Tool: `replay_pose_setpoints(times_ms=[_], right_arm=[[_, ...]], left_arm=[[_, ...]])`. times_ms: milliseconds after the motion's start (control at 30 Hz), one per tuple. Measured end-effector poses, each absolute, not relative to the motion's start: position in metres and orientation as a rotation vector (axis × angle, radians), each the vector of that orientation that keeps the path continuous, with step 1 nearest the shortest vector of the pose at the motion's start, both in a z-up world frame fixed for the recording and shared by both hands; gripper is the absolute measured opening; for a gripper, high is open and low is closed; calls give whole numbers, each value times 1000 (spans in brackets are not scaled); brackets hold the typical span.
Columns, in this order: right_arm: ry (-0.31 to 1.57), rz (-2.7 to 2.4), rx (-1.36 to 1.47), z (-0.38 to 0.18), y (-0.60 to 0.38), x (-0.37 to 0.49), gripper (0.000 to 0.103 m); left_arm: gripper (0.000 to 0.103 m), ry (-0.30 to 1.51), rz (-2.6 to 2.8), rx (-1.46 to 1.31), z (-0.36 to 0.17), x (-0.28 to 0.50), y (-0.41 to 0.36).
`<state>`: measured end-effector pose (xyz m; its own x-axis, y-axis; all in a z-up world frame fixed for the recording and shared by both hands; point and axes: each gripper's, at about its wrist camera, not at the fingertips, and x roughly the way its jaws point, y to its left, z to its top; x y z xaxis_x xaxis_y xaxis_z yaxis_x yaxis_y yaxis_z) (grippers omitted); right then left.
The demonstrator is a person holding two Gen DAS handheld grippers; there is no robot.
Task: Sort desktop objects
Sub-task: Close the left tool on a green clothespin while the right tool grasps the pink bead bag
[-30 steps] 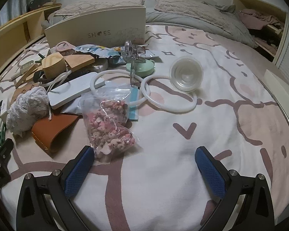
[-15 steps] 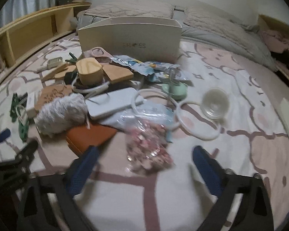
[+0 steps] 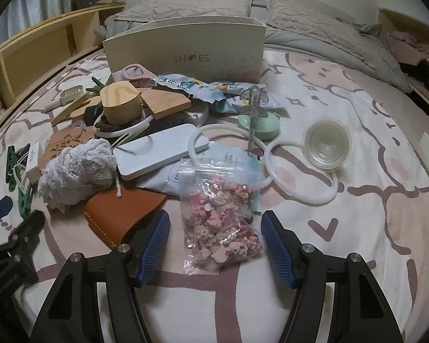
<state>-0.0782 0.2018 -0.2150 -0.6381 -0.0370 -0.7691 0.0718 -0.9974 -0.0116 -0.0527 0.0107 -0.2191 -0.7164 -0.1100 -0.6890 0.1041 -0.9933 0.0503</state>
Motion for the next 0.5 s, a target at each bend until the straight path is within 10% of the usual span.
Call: replay_pose_setpoints(times_ms=[500], right_arm=[[-4, -2761, 1301, -215, 205, -76, 49]], left_arm=[[40, 9, -2819, 1128, -215, -60, 12]])
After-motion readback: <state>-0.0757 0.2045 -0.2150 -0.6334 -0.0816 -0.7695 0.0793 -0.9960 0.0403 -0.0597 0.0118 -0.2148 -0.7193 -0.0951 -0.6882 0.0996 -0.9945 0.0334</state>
